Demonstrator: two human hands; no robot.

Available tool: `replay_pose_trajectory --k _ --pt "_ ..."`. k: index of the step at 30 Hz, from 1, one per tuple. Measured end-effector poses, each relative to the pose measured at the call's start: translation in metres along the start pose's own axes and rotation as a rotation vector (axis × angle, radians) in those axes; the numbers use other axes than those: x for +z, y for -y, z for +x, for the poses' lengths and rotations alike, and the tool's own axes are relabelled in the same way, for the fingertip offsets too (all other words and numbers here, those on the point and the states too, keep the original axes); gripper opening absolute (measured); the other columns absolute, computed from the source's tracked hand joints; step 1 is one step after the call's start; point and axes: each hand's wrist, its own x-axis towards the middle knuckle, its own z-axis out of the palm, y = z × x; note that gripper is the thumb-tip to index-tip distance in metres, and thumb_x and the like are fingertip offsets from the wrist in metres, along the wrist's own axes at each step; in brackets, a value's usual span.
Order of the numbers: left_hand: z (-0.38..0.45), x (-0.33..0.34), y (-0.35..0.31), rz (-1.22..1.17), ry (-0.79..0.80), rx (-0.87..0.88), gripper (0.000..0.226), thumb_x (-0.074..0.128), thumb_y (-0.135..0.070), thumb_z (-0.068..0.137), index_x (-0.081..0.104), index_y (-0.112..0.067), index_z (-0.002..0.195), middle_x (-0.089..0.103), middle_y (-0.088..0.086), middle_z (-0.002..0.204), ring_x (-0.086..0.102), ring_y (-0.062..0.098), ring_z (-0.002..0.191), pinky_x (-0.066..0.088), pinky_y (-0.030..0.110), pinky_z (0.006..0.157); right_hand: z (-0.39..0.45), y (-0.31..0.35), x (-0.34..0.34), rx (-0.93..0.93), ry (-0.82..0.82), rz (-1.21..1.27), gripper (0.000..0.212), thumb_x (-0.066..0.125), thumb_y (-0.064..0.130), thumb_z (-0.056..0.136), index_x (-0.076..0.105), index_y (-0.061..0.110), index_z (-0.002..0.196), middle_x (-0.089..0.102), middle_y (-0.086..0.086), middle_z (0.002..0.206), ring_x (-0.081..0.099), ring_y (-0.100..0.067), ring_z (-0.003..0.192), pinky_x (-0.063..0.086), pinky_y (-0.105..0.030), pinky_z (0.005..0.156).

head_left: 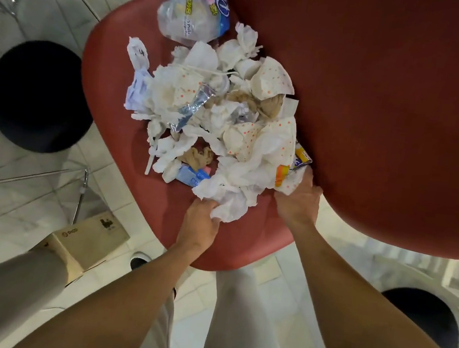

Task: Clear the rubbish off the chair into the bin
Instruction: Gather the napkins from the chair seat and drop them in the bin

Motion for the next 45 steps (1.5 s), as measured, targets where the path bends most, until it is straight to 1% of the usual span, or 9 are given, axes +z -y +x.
replay_pose_trajectory --k 2,4,6,12,16,22,31,39,45 --pt "-0.001 -0.008 -0.004 -0.017 -0.019 -0.003 0.022 0.066 -0.011 0.083 0.066 -0.011 0.105 0.065 0.007 0.103 0.060 0.023 0.096 0.045 0.026 0.084 -0.010 0.004 0.001 -0.021 -0.048 0.001 0.063 0.059 0.030 0.083 0.036 0.021 0.142 0.049 -0.021 0.127 0.052 -0.033 0.112 0.042 -0.038 0.102" --pt "-0.004 -0.017 -0.007 -0.023 -0.037 -0.028 0.018 0.065 -0.018 0.084 0.066 -0.015 0.102 0.067 0.004 0.097 0.062 0.022 0.089 0.048 0.029 0.076 -0.022 0.008 -0.003 -0.063 -0.106 -0.002 0.035 0.053 0.026 0.088 0.059 0.015 0.120 0.062 -0.018 0.111 0.058 -0.034 0.105 0.046 -0.038 0.094" --pt "-0.007 -0.027 -0.010 -0.026 -0.048 -0.042 0.013 0.065 -0.023 0.084 0.066 -0.017 0.095 0.067 0.000 0.091 0.062 0.019 0.082 0.049 0.030 0.070 -0.035 0.013 -0.009 -0.002 -0.114 -0.002 0.026 0.051 0.027 0.091 0.065 0.012 0.109 0.066 -0.016 0.105 0.061 -0.037 0.103 0.048 -0.037 0.086" --pt "-0.034 -0.063 -0.010 -0.073 -0.106 0.011 0.015 0.066 -0.023 0.083 0.055 -0.023 0.072 0.058 -0.007 0.073 0.055 0.016 0.068 0.041 0.028 0.060 -0.075 0.017 -0.020 0.050 -0.101 -0.025 0.034 0.052 0.030 0.089 0.063 0.015 0.118 0.056 -0.015 0.123 0.058 -0.035 0.108 0.046 -0.036 0.088" --pt "-0.058 -0.087 0.005 -0.119 -0.156 0.018 0.006 0.066 -0.023 0.083 0.062 -0.021 0.079 0.060 -0.009 0.073 0.058 0.016 0.071 0.042 0.026 0.061 -0.114 0.028 -0.019 -0.075 -0.075 0.000 0.033 0.055 0.026 0.088 0.065 0.011 0.116 0.065 -0.017 0.113 0.056 -0.035 0.115 0.046 -0.038 0.093" --pt "-0.102 -0.123 0.051 -0.184 -0.280 -0.012 0.010 0.063 -0.027 0.079 0.061 -0.017 0.080 0.060 -0.004 0.067 0.057 0.022 0.067 0.049 0.034 0.060 -0.186 0.067 0.000 -0.239 -0.022 -0.011 0.027 0.055 0.023 0.084 0.067 0.015 0.106 0.065 -0.012 0.106 0.060 -0.032 0.099 0.048 -0.034 0.079" --pt "-0.171 -0.186 0.132 -0.319 -0.432 -0.120 0.015 0.062 -0.026 0.080 0.055 -0.017 0.072 0.057 -0.001 0.065 0.054 0.021 0.063 0.037 0.029 0.052 -0.292 0.118 0.058 -0.434 0.025 -0.109 0.025 0.054 0.023 0.085 0.064 0.010 0.104 0.067 -0.010 0.101 0.064 -0.030 0.092 0.055 -0.036 0.077" --pt "-0.233 -0.229 0.236 -0.451 -0.578 -0.224 0.006 0.065 -0.023 0.080 0.063 -0.017 0.081 0.062 0.000 0.071 0.060 0.025 0.071 0.047 0.033 0.062 -0.381 0.152 0.128 -0.630 0.104 -0.212 0.026 0.056 0.025 0.084 0.067 0.011 0.103 0.068 -0.011 0.101 0.065 -0.031 0.092 0.055 -0.037 0.078" --pt "-0.282 -0.235 0.309 -0.521 -0.644 -0.359 0.017 0.065 -0.027 0.079 0.067 -0.019 0.094 0.069 0.000 0.086 0.063 0.023 0.081 0.054 0.038 0.073 -0.436 0.165 0.184 -0.767 0.222 -0.325 0.026 0.055 0.022 0.085 0.067 0.010 0.106 0.069 -0.010 0.098 0.058 -0.021 0.072 0.047 -0.026 0.060"
